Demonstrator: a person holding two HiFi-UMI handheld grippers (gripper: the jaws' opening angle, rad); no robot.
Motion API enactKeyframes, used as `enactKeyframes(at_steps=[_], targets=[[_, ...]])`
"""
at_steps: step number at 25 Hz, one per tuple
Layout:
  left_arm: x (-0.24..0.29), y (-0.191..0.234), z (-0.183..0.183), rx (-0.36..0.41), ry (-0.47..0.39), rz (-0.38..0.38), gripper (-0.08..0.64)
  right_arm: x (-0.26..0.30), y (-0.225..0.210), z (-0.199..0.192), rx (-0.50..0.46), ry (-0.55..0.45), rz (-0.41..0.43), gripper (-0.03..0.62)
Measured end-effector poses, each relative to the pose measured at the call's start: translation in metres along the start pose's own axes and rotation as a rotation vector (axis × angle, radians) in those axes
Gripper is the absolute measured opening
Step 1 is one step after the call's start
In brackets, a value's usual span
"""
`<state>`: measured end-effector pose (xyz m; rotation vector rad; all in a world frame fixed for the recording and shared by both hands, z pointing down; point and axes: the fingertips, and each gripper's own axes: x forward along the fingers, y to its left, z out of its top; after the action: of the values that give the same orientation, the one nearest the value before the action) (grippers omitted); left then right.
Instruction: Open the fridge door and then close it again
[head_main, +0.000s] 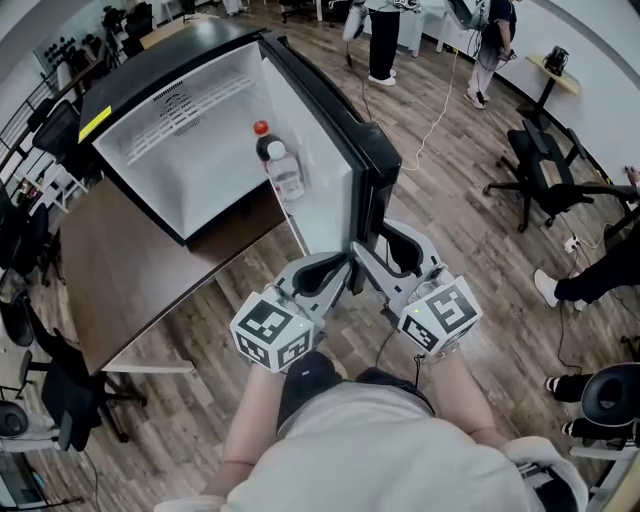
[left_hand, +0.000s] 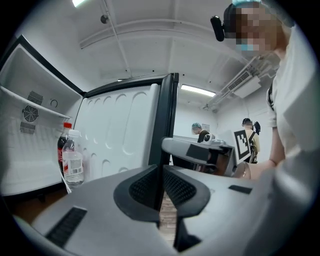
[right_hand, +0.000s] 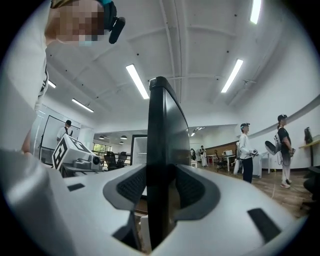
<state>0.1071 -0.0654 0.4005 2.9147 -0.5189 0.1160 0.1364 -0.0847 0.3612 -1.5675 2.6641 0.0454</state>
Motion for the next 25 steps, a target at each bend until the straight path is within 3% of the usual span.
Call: enactKeyframes(at_steps=[7, 25], targets=[[0.005, 0.013, 0.005, 0.001, -0.002, 0.038, 0.035, -0.013, -0.033, 0.002, -0.009, 0.014, -0.101, 0.16], [-0.004, 0.06, -0.007, -0.112, -0.033, 0.153, 0.035, -0.035, -0.104, -0.003, 0.07, -0.03, -0.292, 0.153]])
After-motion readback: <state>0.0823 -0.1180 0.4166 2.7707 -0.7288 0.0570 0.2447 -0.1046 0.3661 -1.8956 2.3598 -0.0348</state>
